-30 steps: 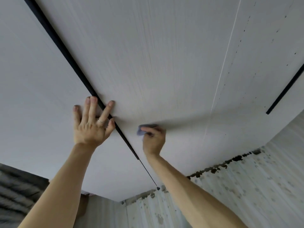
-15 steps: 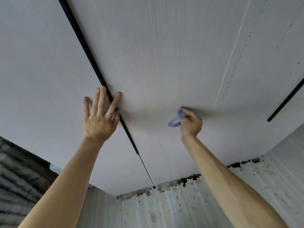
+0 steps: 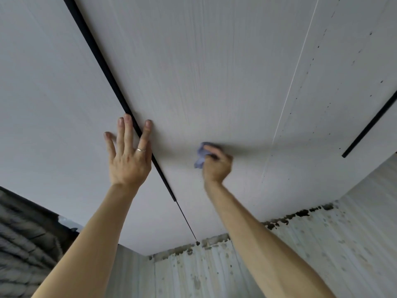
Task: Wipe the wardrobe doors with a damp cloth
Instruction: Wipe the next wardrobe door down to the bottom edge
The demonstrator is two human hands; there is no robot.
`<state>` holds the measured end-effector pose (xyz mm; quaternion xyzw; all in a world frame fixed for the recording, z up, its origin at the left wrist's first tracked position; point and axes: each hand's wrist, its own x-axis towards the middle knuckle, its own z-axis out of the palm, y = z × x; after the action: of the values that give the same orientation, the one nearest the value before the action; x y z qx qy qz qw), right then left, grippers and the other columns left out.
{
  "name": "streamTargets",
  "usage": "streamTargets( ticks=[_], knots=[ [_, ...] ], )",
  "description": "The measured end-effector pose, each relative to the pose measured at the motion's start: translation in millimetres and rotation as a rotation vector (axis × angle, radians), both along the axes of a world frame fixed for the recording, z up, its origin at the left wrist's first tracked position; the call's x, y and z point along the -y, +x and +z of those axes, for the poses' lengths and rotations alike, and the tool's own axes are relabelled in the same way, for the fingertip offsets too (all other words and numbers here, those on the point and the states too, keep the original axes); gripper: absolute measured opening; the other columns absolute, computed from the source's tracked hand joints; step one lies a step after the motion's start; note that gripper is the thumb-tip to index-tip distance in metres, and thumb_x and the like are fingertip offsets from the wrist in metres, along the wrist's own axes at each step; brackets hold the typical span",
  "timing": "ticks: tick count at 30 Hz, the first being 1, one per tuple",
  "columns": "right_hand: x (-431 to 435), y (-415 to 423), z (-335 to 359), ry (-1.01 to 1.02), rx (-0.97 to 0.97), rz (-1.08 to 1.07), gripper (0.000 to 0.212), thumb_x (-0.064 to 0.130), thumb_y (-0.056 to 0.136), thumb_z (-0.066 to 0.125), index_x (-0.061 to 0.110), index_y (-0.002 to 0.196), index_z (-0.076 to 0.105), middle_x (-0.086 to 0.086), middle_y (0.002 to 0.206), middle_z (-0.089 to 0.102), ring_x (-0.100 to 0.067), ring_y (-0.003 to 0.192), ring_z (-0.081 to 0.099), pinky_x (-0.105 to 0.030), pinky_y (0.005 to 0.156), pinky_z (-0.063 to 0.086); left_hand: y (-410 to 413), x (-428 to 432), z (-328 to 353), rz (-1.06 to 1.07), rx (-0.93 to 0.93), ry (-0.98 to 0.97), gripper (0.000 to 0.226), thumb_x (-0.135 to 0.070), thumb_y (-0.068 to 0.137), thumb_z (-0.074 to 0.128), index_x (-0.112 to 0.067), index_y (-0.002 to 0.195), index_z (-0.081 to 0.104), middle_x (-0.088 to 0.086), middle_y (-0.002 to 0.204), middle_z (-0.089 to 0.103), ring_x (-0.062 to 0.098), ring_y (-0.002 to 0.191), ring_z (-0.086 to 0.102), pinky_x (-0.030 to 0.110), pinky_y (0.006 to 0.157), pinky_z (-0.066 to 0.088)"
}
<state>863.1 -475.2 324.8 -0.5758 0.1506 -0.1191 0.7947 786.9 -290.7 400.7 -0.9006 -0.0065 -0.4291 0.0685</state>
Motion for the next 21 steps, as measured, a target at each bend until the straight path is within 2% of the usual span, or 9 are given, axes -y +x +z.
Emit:
streamTargets(
  ticks=[2, 5, 8, 10, 12, 14, 16, 18, 21],
  knots=[
    [-26.4, -29.9, 19.2, 0.072, -0.05, 0.21, 0.042, -0.006, 0.062, 0.05, 0.02, 0.076, 0.08, -0.014, 0.073, 0.074, -0.037, 0.063, 0.07, -0.051, 0.054, 0.059, -6.0, 3.6, -1.9, -0.012, -0.043, -0.046, 0.059, -0.015, 0.104, 0.05, -0.023, 0.158, 0.027, 0.019, 0.166, 0.008, 0.029, 0.155, 0.002, 0.064, 0.118, 0.013],
    [-38.5, -62.1, 32.7, 0.119, -0.215, 0.54, 0.046, -0.017, 0.066, 0.054, 0.019, 0.078, 0.079, -0.006, 0.072, 0.076, -0.031, 0.069, 0.073, -0.041, 0.067, 0.062, -24.0, 3.4, -12.3, -0.01, -0.191, -0.071, 0.08, -0.001, 0.094, 0.056, -0.026, 0.16, 0.02, 0.008, 0.168, -0.003, 0.024, 0.155, -0.005, 0.061, 0.118, 0.018],
    [-25.9, -62.7, 25.5, 0.181, -0.306, 0.578, 0.041, -0.018, 0.073, 0.06, 0.016, 0.086, 0.079, -0.005, 0.079, 0.076, -0.025, 0.074, 0.072, -0.038, 0.068, 0.06, -50.4, 10.2, -28.5, 0.022, -0.441, -0.222, 0.091, 0.0, 0.087, 0.057, -0.033, 0.16, 0.014, -0.007, 0.168, -0.01, 0.019, 0.155, 0.005, 0.053, 0.113, 0.035],
    [-10.2, -65.9, 23.6, 0.205, -0.321, 0.588, 0.039, -0.021, 0.075, 0.057, 0.007, 0.093, 0.077, -0.009, 0.08, 0.074, -0.024, 0.07, 0.069, -0.035, 0.063, 0.054, -66.2, 20.3, -42.9, 0.006, -0.592, -0.408, 0.075, -0.009, 0.094, 0.055, -0.036, 0.157, 0.025, -0.011, 0.168, 0.003, 0.024, 0.143, 0.038, 0.047, 0.097, 0.051],
    [3.7, -77.9, 20.9, 0.184, -0.339, 0.63, 0.039, -0.019, 0.079, 0.056, 0.009, 0.097, 0.076, -0.01, 0.084, 0.073, -0.021, 0.074, 0.069, -0.034, 0.066, 0.056, -80.1, 32.0, -56.6, -0.001, -0.694, -0.638, 0.053, -0.023, 0.1, 0.049, -0.035, 0.151, 0.04, -0.005, 0.161, 0.032, 0.026, 0.128, 0.054, 0.04, 0.092, 0.051],
    [17.7, -88.4, 14.5, 0.188, -0.381, 0.672, 0.039, -0.016, 0.084, 0.056, 0.013, 0.103, 0.075, -0.011, 0.092, 0.075, -0.023, 0.085, 0.072, -0.036, 0.076, 0.059, -87.8, 49.6, -62.3, -0.014, -0.712, -0.936, 0.039, -0.031, 0.101, 0.049, -0.028, 0.14, 0.054, -0.001, 0.138, 0.059, 0.022, 0.122, 0.059, 0.033, 0.092, 0.048],
    [28.7, -96.7, 7.5, 0.22, -0.422, 0.698, 0.036, -0.012, 0.09, 0.057, 0.012, 0.112, 0.071, -0.013, 0.101, 0.076, -0.027, 0.092, 0.073, -0.038, 0.078, 0.059, -89.3, 66.4, -61.0, -0.045, -0.715, -1.278, 0.033, -0.033, 0.1, 0.055, -0.023, 0.132, 0.059, -0.004, 0.116, 0.068, 0.017, 0.11, 0.064, 0.026, 0.086, 0.047],
    [34.3, -107.0, 4.5, 0.24, -0.436, 0.686, 0.031, -0.008, 0.093, 0.058, 0.01, 0.117, 0.067, -0.015, 0.104, 0.075, -0.029, 0.09, 0.074, -0.038, 0.076, 0.059, -88.5, 71.6, -59.4, -0.083, -0.784, -1.445, 0.035, -0.033, 0.097, 0.062, -0.02, 0.129, 0.059, -0.005, 0.107, 0.071, 0.013, 0.099, 0.066, 0.019, 0.073, 0.046],
    [41.6, -119.9, 2.0, 0.18, -0.436, 0.658, 0.031, -0.005, 0.094, 0.057, 0.009, 0.12, 0.065, -0.016, 0.104, 0.075, -0.029, 0.089, 0.073, -0.035, 0.07, 0.058, -89.8, 72.3, -63.6, -0.17, -0.917, -1.599, 0.036, -0.031, 0.093, 0.07, -0.017, 0.126, 0.063, -0.001, 0.098, 0.077, 0.011, 0.081, 0.069, 0.02, 0.063, 0.048]
  ],
)
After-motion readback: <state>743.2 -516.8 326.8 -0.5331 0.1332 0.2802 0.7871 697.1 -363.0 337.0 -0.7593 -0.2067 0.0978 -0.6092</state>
